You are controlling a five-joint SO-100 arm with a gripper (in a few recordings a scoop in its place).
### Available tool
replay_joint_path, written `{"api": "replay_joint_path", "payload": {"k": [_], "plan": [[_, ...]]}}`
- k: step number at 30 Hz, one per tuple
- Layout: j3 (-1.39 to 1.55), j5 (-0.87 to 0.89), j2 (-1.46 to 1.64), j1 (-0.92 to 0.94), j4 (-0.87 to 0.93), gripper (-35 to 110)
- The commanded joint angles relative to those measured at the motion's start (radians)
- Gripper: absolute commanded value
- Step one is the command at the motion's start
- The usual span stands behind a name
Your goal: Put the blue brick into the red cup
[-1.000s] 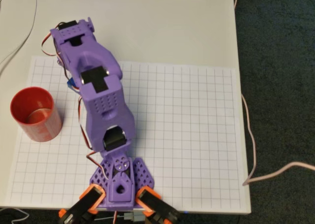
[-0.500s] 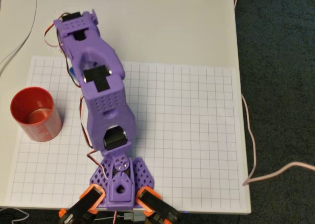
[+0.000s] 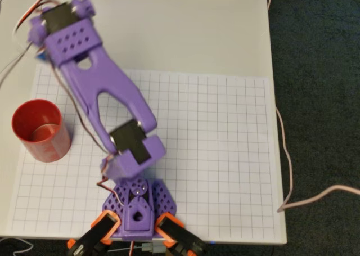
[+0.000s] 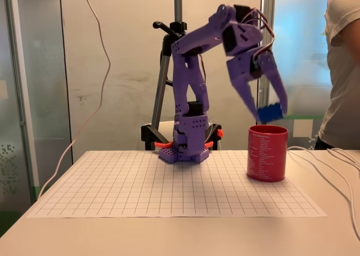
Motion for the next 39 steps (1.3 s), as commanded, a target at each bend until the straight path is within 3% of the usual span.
{"api": "replay_joint_path", "payload": {"k": [1, 7, 14, 32, 33, 34, 35, 39], "plan": [[0.008, 0.063, 0.164, -0.204, 0.058, 0], [0.172, 0.193, 0.187, -0.368, 0.034, 0], [0.407, 0.232, 0.202, -0.387, -0.052, 0], [0.336, 0.196, 0.206, -0.321, -0.032, 0], [0.336, 0.195, 0.201, -0.318, -0.038, 4], [0.337, 0.196, 0.198, -0.314, -0.028, 28], [0.348, 0.199, 0.198, -0.311, -0.026, 38], [0.367, 0.201, 0.193, -0.308, -0.055, 38]]}}
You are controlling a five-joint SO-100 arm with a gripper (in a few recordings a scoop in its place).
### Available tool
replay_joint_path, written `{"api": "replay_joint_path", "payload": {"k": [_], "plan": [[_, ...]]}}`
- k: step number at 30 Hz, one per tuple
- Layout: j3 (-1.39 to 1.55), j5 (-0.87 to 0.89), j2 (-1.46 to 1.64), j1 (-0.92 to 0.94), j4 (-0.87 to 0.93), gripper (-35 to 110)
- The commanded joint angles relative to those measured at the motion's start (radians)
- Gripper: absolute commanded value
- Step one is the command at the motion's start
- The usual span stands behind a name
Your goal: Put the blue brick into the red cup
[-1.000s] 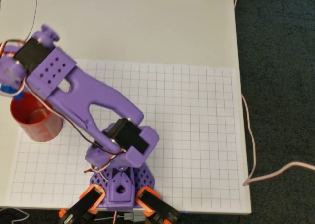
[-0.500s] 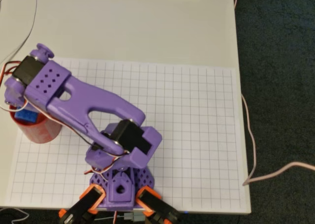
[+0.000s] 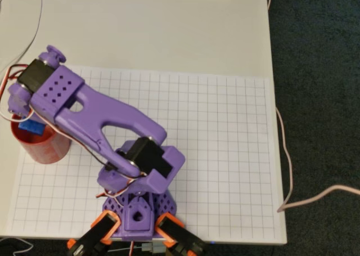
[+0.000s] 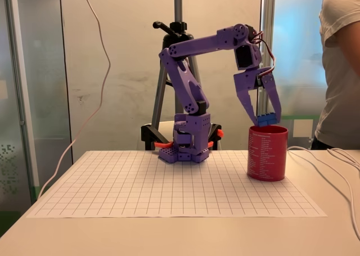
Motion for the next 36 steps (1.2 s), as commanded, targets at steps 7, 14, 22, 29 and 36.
{"api": "replay_joint_path", "payload": {"k": [7, 14, 22, 29, 36], "plan": [[-0.035, 0.0, 0.025, 0.011, -0.029, 38], [-0.038, 0.015, 0.038, 0.041, -0.081, 0], [0.008, 0.1, 0.071, 0.124, -0.249, 0], [0.107, 0.377, 0.293, 0.592, -0.5, 0], [0.132, 0.414, 0.561, 1.026, -0.509, 0]]}}
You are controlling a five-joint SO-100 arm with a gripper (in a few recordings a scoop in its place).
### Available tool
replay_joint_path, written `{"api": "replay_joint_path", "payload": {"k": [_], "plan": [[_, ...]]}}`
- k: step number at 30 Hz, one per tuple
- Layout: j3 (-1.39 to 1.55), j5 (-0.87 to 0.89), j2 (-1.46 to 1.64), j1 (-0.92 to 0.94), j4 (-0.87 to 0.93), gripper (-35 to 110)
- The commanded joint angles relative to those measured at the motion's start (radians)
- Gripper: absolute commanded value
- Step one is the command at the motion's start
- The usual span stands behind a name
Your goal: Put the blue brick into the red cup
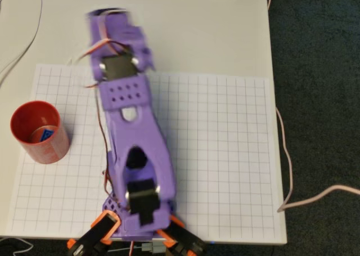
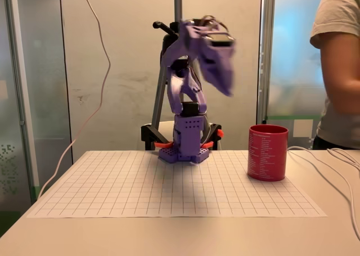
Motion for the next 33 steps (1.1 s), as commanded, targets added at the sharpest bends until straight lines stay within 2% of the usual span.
{"api": "replay_joint_path", "payload": {"k": [1, 6, 12, 25, 33], "plan": [[0.038, 0.011, 0.209, 0.192, -0.009, 0], [0.167, -0.006, 0.499, 0.267, -0.009, 0], [0.422, -0.057, 0.704, 0.153, -0.015, 0], [0.923, -0.011, 0.71, 0.066, -0.028, 0], [0.974, -0.017, 0.71, 0.032, -0.005, 0]]}}
